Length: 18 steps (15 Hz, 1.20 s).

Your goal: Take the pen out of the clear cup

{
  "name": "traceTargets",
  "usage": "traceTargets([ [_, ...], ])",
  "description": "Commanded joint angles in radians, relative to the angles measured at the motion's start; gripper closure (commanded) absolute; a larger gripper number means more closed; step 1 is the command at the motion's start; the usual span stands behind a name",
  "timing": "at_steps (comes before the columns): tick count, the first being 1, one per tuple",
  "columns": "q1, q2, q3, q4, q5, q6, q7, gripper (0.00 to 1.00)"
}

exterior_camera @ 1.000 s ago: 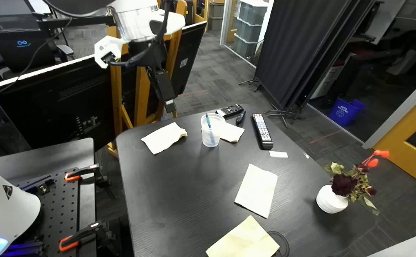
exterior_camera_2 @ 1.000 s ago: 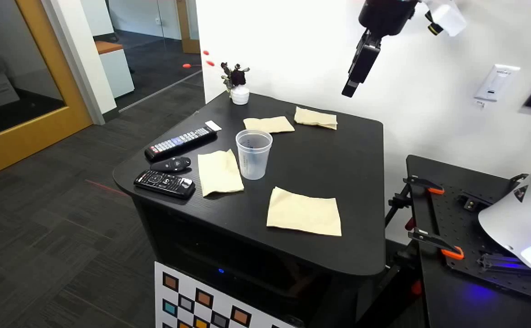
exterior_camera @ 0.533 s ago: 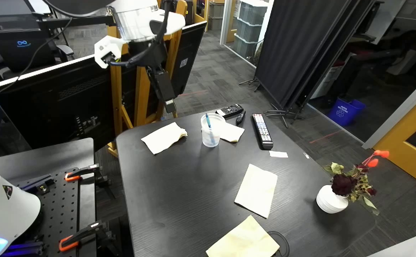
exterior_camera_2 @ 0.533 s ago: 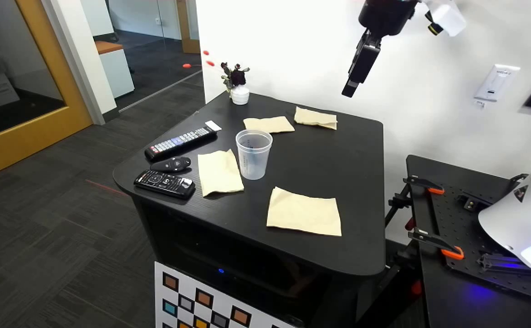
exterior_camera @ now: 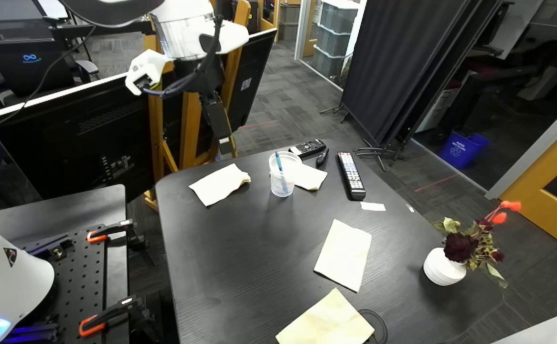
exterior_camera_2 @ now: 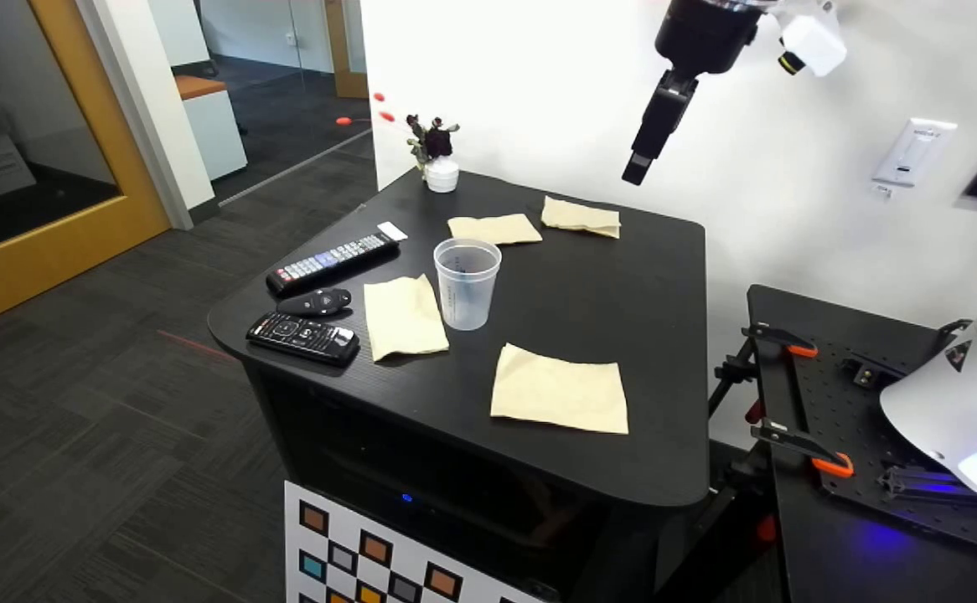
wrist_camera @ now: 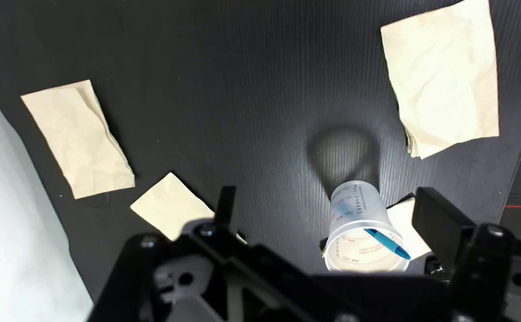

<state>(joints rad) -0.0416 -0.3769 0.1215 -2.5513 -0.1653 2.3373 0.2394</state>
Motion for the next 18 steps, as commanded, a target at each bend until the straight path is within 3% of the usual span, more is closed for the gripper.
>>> traceTargets([
  [1, 0.0, 0.035, 0.016, 0.018, 0.017, 0.027, 0.12, 0.0],
  [18, 0.0, 0.201, 0.05, 0.107, 0.016, 0.164, 0.663, 0.0],
])
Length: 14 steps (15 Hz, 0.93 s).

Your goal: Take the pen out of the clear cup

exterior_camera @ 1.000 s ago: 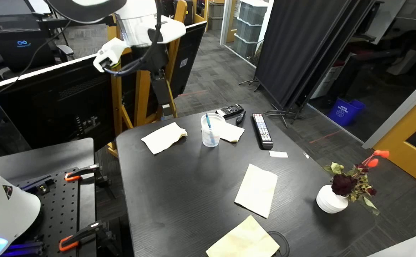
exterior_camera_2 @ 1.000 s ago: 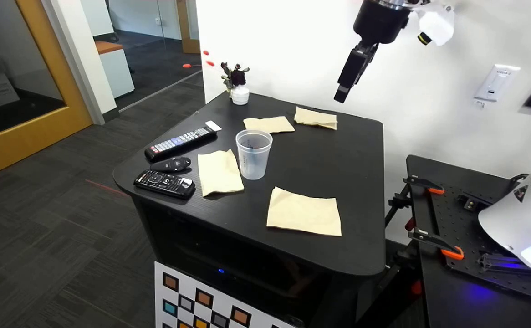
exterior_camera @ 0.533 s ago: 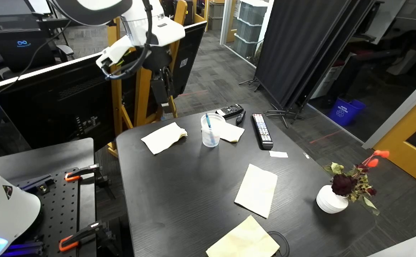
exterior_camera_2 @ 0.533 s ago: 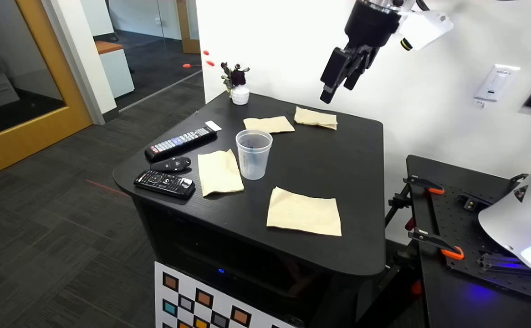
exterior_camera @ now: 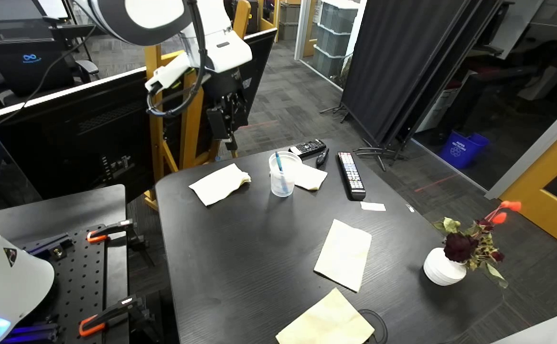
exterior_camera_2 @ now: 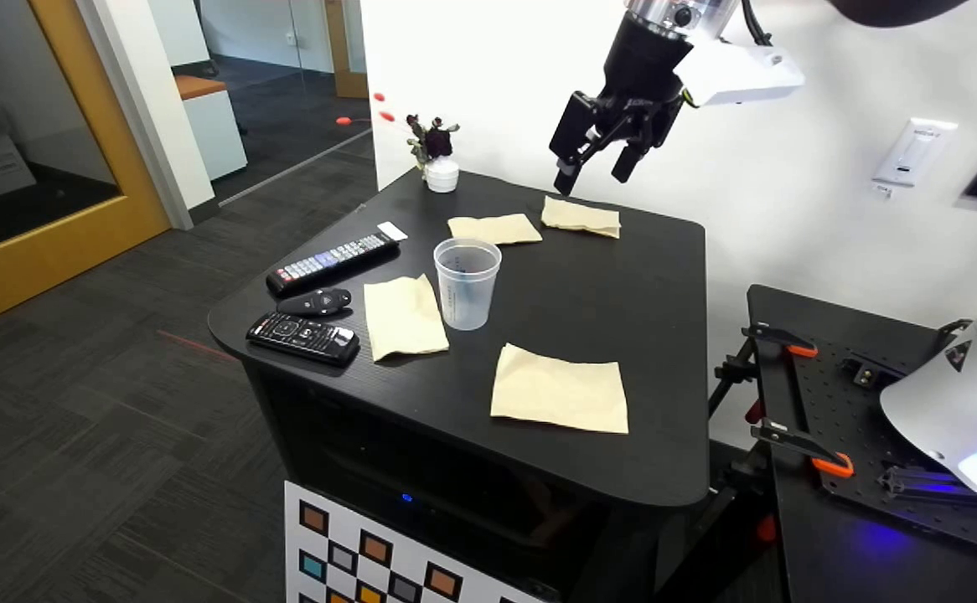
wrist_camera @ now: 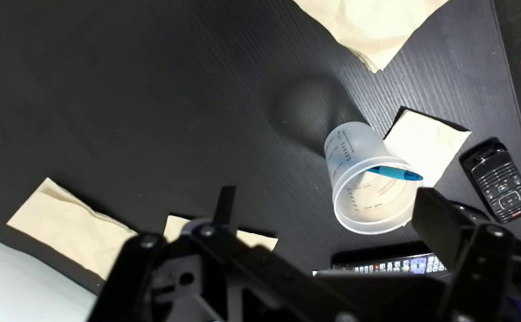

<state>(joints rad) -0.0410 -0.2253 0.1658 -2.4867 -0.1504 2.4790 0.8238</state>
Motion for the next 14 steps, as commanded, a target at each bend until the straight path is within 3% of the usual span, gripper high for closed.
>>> traceTargets([
  [1, 0.001, 0.061, 0.004, 0.052, -0.001, 0.023, 0.101, 0.0],
  [14, 0.037, 0.215, -0.031, 0.203, -0.025, -0.019, 0.359, 0.0],
])
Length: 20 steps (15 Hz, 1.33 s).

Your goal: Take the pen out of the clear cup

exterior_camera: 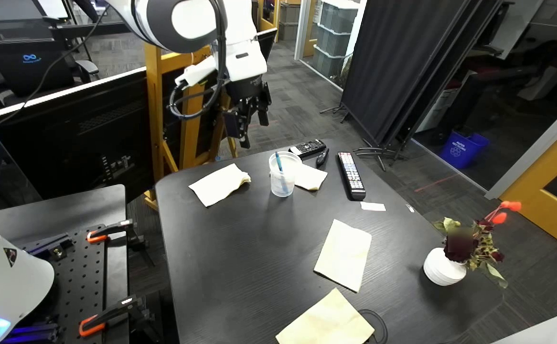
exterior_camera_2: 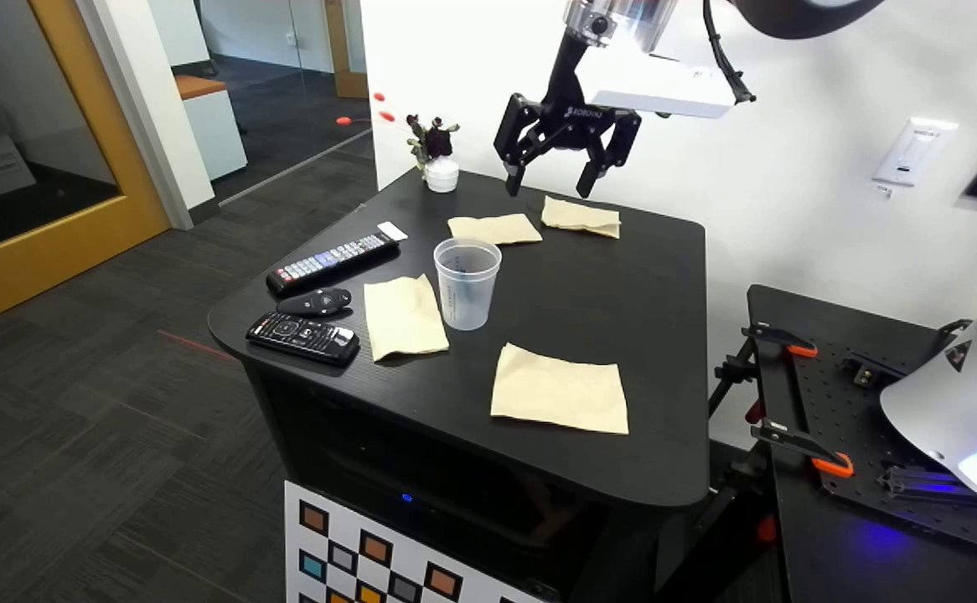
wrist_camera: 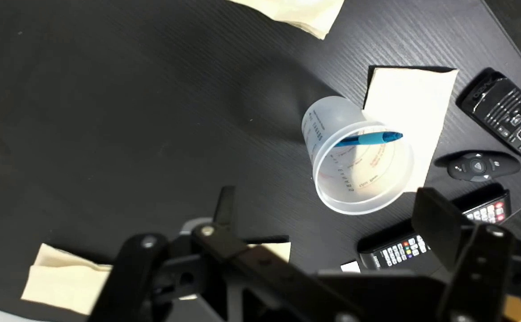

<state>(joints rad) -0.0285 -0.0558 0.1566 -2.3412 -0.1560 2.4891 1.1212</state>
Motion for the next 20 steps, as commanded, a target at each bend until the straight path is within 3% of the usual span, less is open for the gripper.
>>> traceTargets([
  [1, 0.028, 0.058, -0.025, 0.068, -0.023, -0.035, 0.074, 0.0],
  [12, 0.06, 0.082, -0.055, 0.073, 0.002, -0.005, 0.041, 0.0],
  [20, 0.084, 0.165, -0.087, 0.149, -0.06, -0.087, 0.303, 0.0],
])
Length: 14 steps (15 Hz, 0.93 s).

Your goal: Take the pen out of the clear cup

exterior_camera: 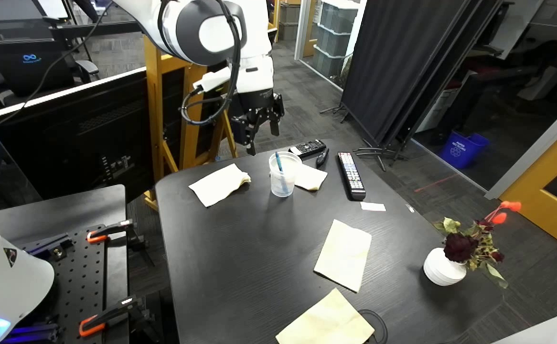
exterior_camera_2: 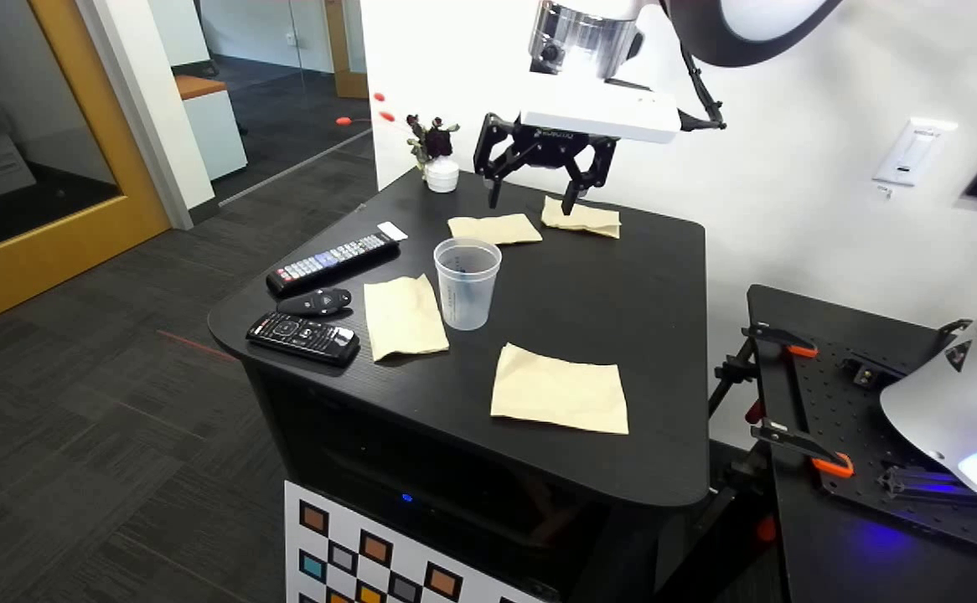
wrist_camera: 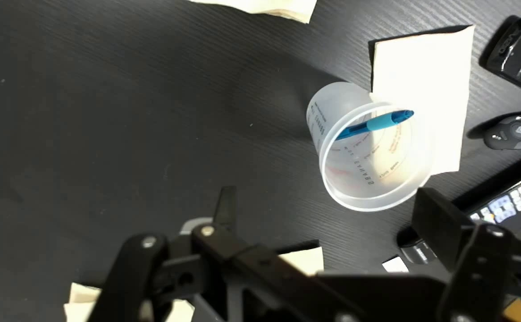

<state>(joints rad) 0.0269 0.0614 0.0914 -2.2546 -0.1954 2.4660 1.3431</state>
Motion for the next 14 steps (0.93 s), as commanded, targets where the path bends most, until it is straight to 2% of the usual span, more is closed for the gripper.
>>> traceTargets([
  [1, 0.034, 0.061, -0.025, 0.078, -0.018, -0.084, 0.094, 0.0],
  [7, 0.051, 0.119, -0.039, 0.164, 0.009, -0.153, 0.08, 0.0],
  [14, 0.071, 0.184, -0.066, 0.24, 0.006, -0.164, 0.084, 0.0],
])
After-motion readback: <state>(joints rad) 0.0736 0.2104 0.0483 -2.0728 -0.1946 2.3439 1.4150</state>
